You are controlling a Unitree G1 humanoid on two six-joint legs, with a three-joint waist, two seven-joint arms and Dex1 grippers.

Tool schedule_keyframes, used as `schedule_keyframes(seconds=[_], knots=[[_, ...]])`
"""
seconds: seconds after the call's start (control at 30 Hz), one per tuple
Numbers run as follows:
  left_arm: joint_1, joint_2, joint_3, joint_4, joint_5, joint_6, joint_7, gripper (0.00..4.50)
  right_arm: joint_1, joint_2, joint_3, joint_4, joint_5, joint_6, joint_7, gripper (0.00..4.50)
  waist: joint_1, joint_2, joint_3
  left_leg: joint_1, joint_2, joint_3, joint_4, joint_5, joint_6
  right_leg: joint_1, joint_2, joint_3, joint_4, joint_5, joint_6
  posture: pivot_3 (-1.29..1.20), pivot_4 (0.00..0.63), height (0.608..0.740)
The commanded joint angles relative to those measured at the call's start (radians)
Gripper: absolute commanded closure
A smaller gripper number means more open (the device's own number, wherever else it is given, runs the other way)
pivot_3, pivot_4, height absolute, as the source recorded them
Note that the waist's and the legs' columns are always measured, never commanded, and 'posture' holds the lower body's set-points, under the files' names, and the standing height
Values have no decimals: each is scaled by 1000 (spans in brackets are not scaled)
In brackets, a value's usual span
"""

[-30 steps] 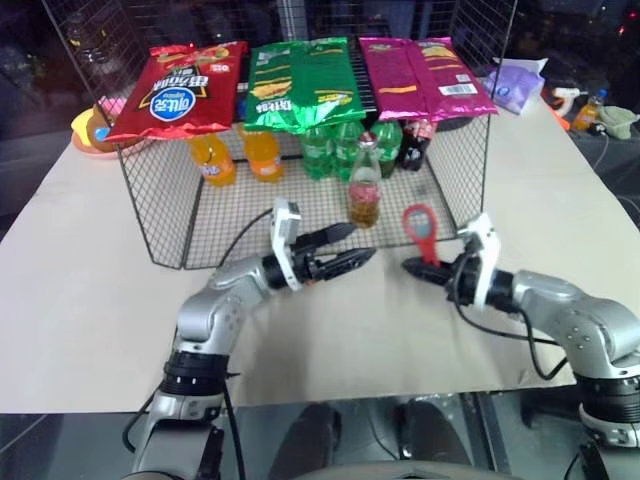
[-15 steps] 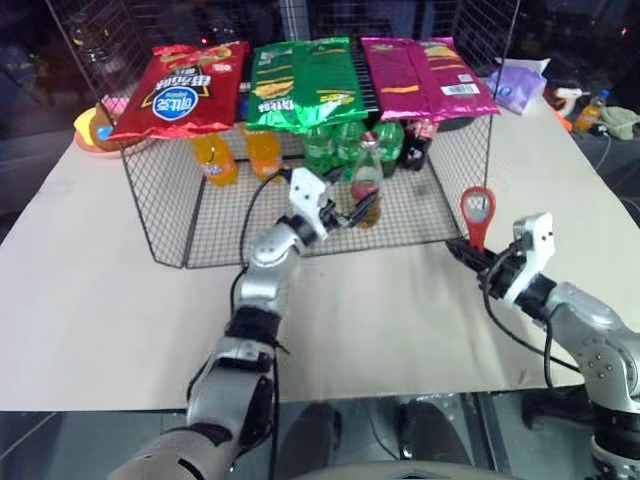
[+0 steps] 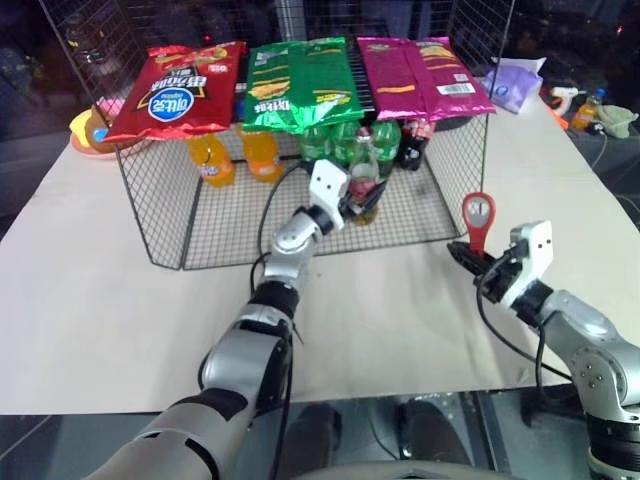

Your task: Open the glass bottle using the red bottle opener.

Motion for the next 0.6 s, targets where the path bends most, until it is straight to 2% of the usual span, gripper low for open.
schedule_keyframes(seconds=[0.03,0.27,0.43,0.6], knots=[[-14,1,11,-11,-3,-21,-13,1836,-5,-3,0,-44,-2,-29,6,4500,0,0,0,0,0,0,0,0,0,0,0,0,0,0,0,0,150,740],[41,9,6,-146,-24,37,-42,1836,-24,0,25,-26,-11,-36,15,4500,-2,0,0,0,0,0,0,0,0,0,0,0,0,0,0,0,150,740],[175,64,-15,-539,-84,259,-84,1836,-32,4,42,-17,-12,-36,23,4500,-7,0,0,0,1,-1,0,0,0,0,0,0,0,0,0,0,150,740],[386,177,-21,-970,-145,521,-90,1836,-39,8,51,-4,-20,-50,34,4500,-13,0,0,0,3,-1,0,0,0,0,0,1,0,0,0,0,150,740]])
